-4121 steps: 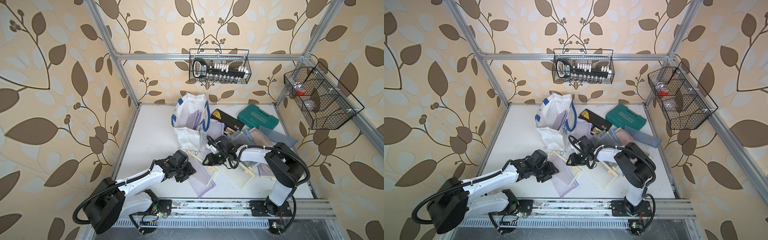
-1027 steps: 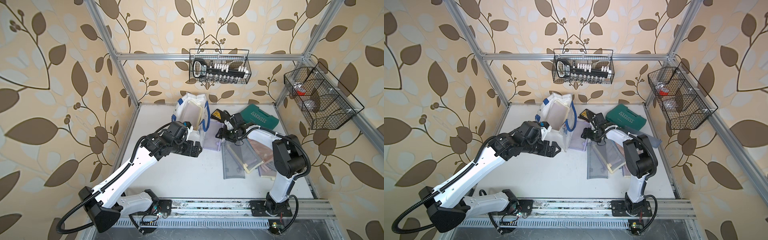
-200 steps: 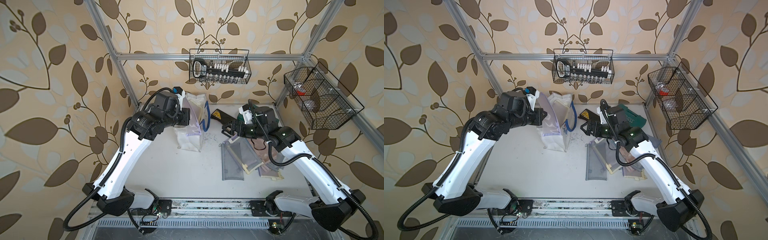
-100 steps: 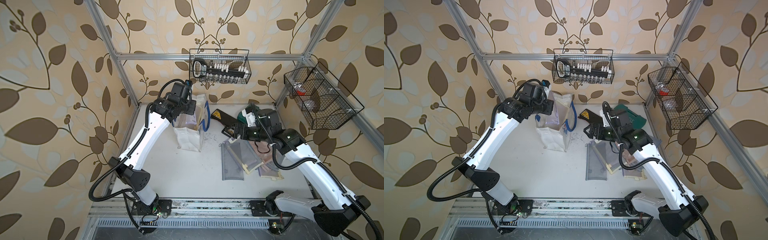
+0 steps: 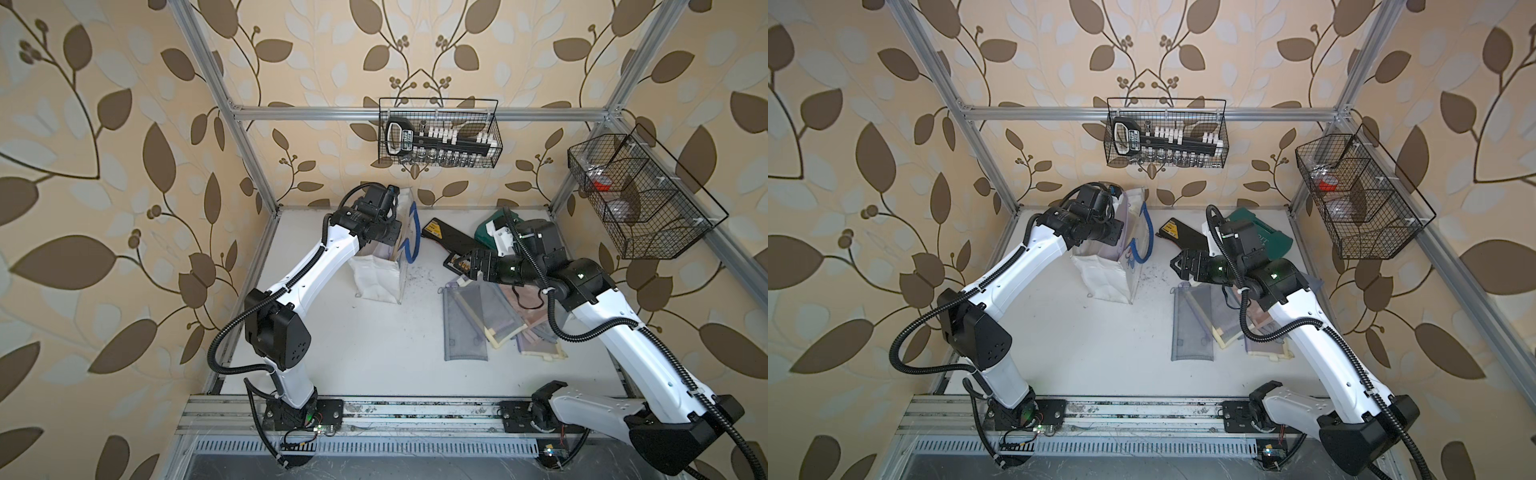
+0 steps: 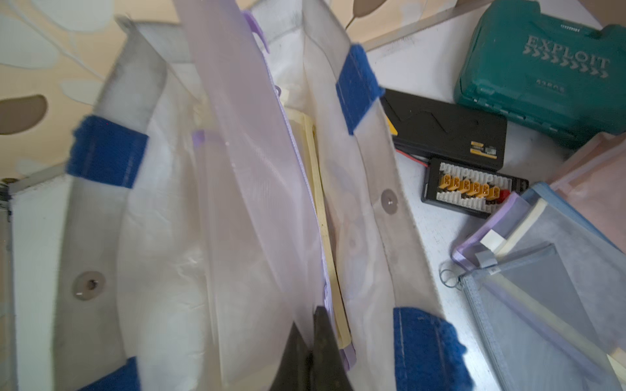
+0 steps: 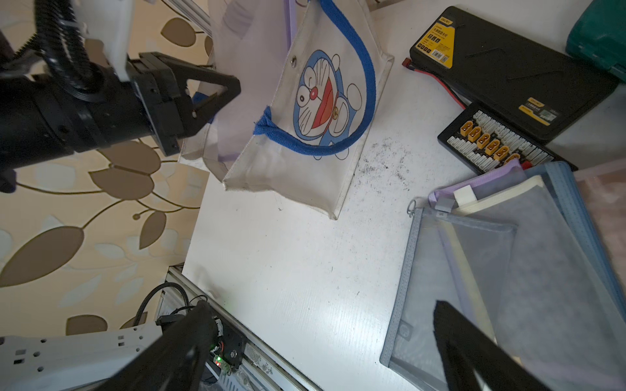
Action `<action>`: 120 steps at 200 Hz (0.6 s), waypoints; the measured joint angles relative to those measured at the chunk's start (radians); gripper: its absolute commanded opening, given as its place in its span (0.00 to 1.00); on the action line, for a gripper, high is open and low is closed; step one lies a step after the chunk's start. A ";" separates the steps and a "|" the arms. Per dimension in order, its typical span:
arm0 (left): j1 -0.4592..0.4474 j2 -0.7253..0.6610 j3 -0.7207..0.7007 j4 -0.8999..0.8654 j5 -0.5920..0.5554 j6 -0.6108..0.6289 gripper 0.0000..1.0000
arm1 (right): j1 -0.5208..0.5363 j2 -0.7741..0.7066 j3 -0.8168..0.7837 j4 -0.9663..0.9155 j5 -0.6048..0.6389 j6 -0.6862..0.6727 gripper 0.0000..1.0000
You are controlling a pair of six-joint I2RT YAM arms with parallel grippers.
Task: Put the pencil pouch into the canvas bag
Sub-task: Place the pencil pouch in the canvas bag.
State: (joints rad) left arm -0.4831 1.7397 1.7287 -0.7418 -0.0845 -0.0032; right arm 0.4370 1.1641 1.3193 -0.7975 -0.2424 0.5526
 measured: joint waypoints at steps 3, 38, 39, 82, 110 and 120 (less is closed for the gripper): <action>0.000 0.001 -0.009 0.002 0.005 -0.002 0.00 | 0.000 0.000 0.000 0.000 0.000 0.000 1.00; 0.006 0.005 -0.043 0.013 0.025 -0.020 0.05 | 0.000 0.000 -0.006 0.003 0.005 0.000 0.99; 0.007 0.005 -0.043 0.013 0.025 -0.020 0.06 | 0.000 0.000 -0.007 0.004 0.005 0.000 0.99; 0.007 0.010 0.015 -0.024 0.018 -0.026 0.71 | -0.007 -0.006 -0.101 0.019 0.016 -0.003 1.00; 0.007 -0.011 0.047 -0.057 -0.005 -0.048 0.82 | -0.028 -0.027 -0.186 0.021 0.023 -0.003 0.99; 0.007 -0.029 0.047 -0.077 -0.006 -0.057 0.83 | -0.040 -0.035 -0.217 0.023 0.025 -0.003 1.00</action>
State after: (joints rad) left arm -0.4759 1.7111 1.7756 -0.8185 -0.0902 -0.0605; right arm 0.3965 1.1286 1.1027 -0.7742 -0.2173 0.5495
